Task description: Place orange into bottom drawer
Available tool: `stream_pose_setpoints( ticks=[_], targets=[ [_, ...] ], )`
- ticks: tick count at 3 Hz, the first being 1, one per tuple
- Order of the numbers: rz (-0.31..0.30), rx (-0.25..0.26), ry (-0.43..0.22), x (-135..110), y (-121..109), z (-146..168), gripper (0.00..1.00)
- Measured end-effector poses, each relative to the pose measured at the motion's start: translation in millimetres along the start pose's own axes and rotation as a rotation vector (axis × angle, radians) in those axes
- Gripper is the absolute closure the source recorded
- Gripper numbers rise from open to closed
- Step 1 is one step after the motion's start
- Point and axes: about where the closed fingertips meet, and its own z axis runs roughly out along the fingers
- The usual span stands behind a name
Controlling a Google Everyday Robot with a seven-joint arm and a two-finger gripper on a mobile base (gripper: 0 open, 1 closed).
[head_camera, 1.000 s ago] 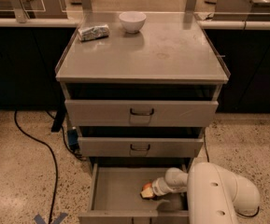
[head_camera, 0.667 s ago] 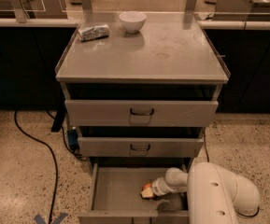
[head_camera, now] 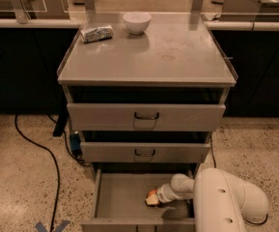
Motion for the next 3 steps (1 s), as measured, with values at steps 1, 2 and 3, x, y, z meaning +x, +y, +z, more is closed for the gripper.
stream_pose_setpoints(
  ticks=[1, 2, 3],
  targets=[
    [0.000, 0.000, 0.000, 0.0, 0.0, 0.0, 0.11],
    [0.000, 0.000, 0.000, 0.0, 0.0, 0.0, 0.00],
    [0.000, 0.000, 0.000, 0.1, 0.1, 0.1, 0.00]
  ],
)
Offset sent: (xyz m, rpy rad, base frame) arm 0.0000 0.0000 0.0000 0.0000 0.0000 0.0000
